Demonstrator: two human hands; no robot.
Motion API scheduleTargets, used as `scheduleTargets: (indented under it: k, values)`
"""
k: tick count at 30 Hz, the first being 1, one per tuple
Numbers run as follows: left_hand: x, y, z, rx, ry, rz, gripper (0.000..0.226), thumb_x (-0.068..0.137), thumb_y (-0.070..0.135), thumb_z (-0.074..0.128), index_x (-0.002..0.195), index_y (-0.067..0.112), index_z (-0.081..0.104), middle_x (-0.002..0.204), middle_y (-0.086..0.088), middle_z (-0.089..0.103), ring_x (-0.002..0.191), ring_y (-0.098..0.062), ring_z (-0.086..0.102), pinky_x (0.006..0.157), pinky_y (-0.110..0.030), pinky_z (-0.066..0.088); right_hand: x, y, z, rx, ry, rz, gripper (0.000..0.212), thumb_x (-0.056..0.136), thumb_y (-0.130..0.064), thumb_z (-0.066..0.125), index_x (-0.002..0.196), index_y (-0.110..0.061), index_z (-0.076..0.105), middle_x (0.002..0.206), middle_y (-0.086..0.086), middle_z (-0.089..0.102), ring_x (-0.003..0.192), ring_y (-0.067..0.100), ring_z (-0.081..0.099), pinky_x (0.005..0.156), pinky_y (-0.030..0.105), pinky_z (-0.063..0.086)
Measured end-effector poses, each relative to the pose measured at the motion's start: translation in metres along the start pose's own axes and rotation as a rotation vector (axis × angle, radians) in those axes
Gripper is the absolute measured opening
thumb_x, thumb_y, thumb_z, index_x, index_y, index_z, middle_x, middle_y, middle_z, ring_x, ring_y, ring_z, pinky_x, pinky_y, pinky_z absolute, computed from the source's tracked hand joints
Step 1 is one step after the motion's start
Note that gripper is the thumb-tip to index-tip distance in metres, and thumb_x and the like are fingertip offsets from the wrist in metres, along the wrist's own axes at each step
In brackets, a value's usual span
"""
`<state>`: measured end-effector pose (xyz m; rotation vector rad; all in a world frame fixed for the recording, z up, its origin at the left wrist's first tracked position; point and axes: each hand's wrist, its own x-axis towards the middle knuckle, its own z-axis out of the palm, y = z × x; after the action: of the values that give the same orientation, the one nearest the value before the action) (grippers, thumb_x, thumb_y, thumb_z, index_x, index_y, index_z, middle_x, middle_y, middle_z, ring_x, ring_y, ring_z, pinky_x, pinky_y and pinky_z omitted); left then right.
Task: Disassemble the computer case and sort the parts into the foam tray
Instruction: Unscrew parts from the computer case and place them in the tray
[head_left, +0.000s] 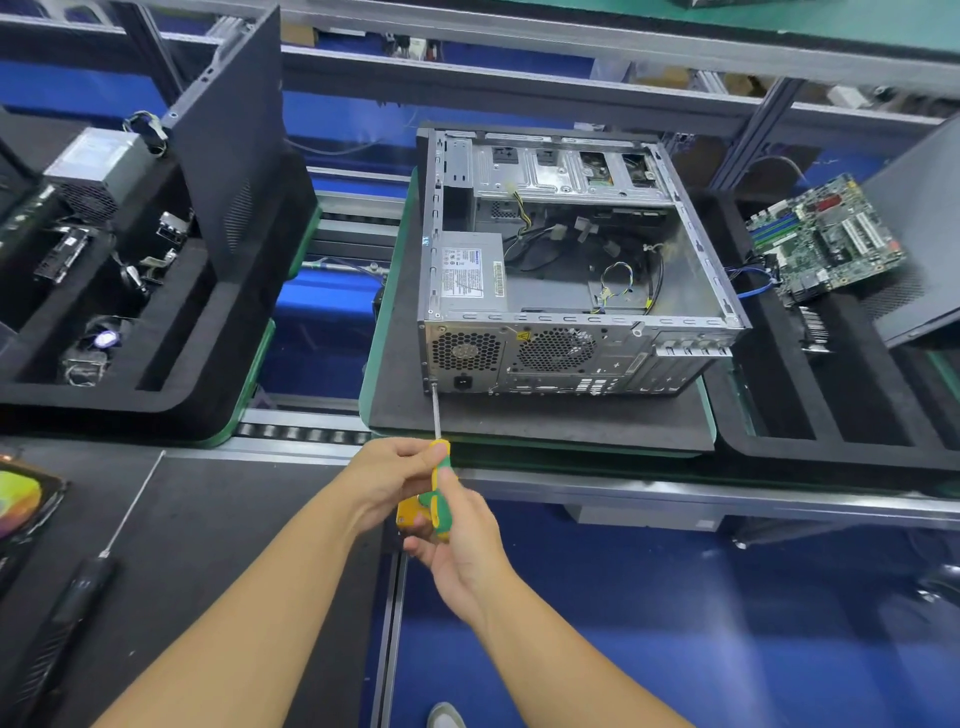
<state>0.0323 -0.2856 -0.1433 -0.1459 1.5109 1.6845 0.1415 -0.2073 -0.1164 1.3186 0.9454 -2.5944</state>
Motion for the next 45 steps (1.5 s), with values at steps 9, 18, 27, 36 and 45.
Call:
scheduleTargets:
  k: [9,18,27,36,45]
  values:
    - [-0.004,-0.002,0.003,-0.045,-0.123,-0.042,0.036,0.088,0.036,0.071,0.104,0.004,0.071,0.100,-0.014,0.074,0.093,-0.024,0.073,0.078,-0.036,0.059,-0.002,-0.002,-0.002,-0.081,-0.028,-0.061,0.021,0.100,-0.015,0.062,0.116,-0.007,0.050,0.087,0.012,0.060,0.062,0.016,0.058,0.054,0.031,0.054]
    - [-0.003,-0.003,-0.005,-0.177,-0.097,-0.046,0.035,0.087,0.012,0.067,0.118,-0.004,0.065,0.115,-0.023,0.070,0.107,-0.030,0.070,0.079,-0.031,0.059,-0.003,-0.007,-0.007,0.022,-0.036,0.077,0.047,0.104,-0.042,0.048,0.116,0.000,0.064,0.082,0.015,0.063,0.061,0.023,0.061,0.052,0.034,0.054]
    - [-0.009,-0.001,0.008,-0.086,0.007,-0.025,0.043,0.076,0.028,0.080,0.106,0.000,0.071,0.090,-0.016,0.071,0.078,-0.023,0.070,0.067,-0.032,0.059,0.000,-0.006,-0.002,-0.003,-0.027,-0.077,0.024,0.095,-0.007,0.067,0.111,-0.009,0.049,0.079,0.012,0.060,0.062,0.017,0.061,0.061,0.033,0.059]
    - [-0.007,0.005,0.003,-0.139,-0.095,-0.032,0.025,0.096,0.009,0.062,0.118,-0.002,0.067,0.114,-0.019,0.072,0.110,-0.027,0.069,0.085,-0.029,0.059,0.003,-0.009,-0.010,0.010,-0.011,0.019,0.033,0.105,-0.028,0.052,0.119,0.001,0.060,0.076,0.012,0.063,0.057,0.018,0.060,0.053,0.033,0.055]
    - [0.028,0.040,0.031,-0.030,0.487,0.104,0.016,0.089,0.016,0.073,0.084,0.003,0.067,0.080,-0.010,0.071,0.075,-0.020,0.070,0.057,-0.019,0.058,0.005,-0.008,-0.007,-0.066,0.067,-0.123,0.038,0.087,-0.004,0.075,0.114,-0.019,0.052,0.115,0.016,0.059,0.081,0.021,0.065,0.061,0.030,0.058]
